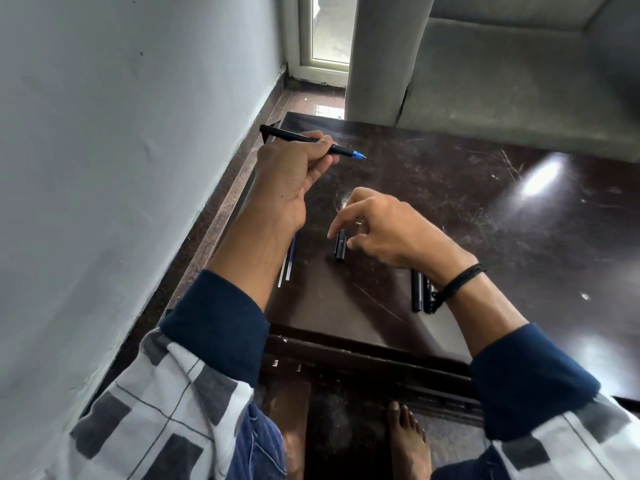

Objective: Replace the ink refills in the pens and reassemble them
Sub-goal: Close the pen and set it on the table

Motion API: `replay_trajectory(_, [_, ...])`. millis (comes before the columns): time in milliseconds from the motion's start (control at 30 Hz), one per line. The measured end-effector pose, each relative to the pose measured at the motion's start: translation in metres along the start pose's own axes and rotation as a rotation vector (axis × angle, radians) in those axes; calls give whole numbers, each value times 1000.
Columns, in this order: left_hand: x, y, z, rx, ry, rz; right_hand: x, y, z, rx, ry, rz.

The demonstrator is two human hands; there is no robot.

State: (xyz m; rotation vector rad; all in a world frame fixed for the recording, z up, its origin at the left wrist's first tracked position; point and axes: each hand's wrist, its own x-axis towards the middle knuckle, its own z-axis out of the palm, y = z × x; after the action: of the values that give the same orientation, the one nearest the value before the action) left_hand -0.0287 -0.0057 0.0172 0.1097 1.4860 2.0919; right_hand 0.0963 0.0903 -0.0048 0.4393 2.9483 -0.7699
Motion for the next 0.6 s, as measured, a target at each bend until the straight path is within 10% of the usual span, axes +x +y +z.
replay_trajectory(600, [-2, 1, 1, 25, -10, -10, 1, 7, 8, -180, -4, -24])
